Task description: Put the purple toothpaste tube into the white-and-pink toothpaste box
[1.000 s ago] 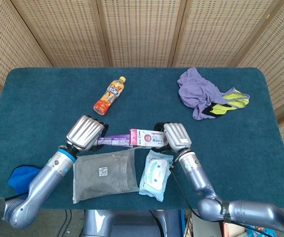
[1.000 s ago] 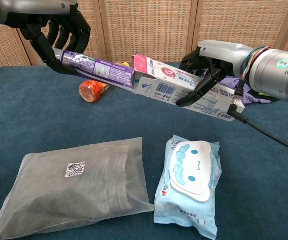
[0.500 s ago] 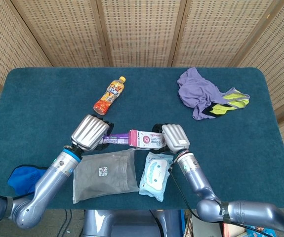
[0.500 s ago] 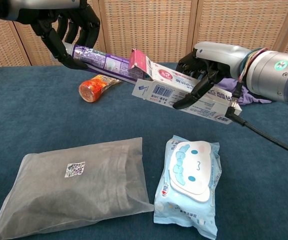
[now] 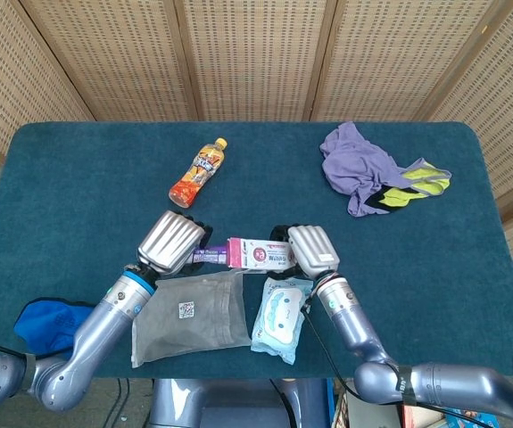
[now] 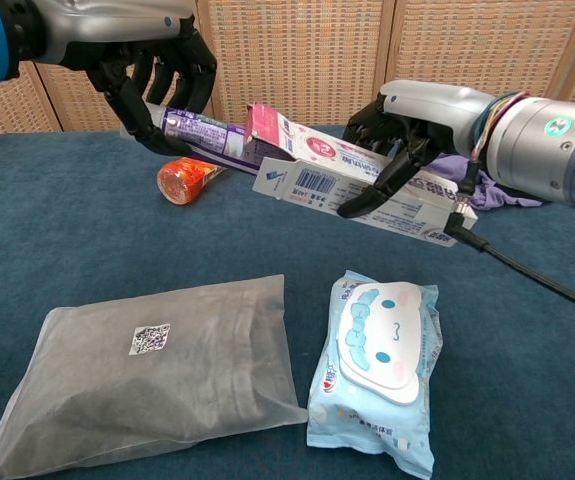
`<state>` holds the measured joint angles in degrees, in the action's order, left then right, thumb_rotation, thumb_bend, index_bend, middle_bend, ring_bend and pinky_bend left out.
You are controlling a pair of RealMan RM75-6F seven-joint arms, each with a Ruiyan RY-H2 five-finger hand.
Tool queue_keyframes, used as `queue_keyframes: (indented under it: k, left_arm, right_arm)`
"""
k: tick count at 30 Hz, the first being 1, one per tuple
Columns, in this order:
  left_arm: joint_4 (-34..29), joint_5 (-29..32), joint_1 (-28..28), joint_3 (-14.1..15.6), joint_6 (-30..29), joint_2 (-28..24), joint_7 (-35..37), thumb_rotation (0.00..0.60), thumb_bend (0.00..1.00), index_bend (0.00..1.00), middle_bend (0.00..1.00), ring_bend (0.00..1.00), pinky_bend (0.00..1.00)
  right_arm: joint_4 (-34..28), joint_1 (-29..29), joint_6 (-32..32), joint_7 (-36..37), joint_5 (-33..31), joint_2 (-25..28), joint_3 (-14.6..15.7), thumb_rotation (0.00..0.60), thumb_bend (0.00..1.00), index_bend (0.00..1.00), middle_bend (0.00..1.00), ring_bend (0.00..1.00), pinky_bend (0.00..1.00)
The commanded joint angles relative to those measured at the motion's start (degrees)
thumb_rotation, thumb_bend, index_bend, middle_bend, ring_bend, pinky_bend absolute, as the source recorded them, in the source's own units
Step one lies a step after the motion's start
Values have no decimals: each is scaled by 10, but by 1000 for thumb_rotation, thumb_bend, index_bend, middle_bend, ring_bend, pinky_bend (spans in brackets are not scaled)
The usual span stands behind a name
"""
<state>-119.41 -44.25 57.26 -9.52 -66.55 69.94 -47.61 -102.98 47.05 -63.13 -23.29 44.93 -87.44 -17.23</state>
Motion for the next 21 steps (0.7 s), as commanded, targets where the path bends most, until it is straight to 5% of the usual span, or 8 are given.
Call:
queue_keyframes:
  k: [1, 21]
  left_arm:
    - [2, -2, 2, 1, -3, 5, -2, 600, 363, 856, 674, 545, 516]
    - [61, -58, -1, 8, -24, 82, 22, 600, 364, 856, 639, 524, 515]
  right_arm:
    - [-1, 1, 0, 0, 0, 0, 0, 600, 152, 569, 536, 415, 408]
    - [-16, 8, -3, 6, -4, -5, -5, 600, 152, 569, 536, 415, 408]
